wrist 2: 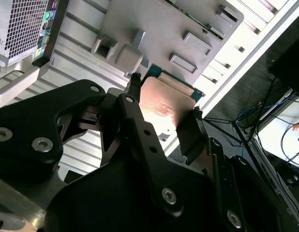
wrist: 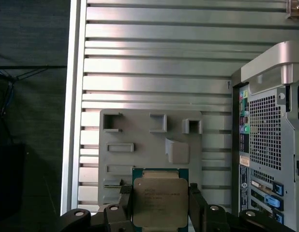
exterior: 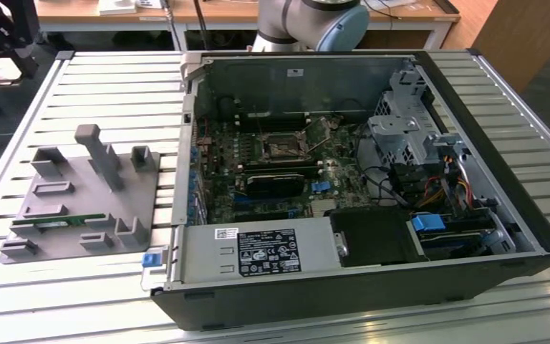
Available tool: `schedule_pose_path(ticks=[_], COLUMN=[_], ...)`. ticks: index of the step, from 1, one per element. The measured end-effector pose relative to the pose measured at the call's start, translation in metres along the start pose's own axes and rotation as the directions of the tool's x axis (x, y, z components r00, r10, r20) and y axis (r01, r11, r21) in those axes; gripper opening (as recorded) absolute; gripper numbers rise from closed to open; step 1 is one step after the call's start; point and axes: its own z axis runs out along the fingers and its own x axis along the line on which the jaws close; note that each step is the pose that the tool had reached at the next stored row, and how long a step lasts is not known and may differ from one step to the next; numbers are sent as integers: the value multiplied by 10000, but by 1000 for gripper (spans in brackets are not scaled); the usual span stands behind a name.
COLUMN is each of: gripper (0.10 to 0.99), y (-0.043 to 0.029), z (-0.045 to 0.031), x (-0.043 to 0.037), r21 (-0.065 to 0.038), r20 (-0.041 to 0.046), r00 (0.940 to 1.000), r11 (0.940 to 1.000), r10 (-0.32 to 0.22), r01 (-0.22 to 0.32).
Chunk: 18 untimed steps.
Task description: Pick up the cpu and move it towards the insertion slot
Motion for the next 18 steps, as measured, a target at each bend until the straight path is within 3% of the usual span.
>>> schedule_pose_path(ticks=[18], gripper=[545], y=[-2], z=[1], x=[-238], r21=[0], r20=[0], r00=[10000], r11=[10000], r10=[1], r01=[-1])
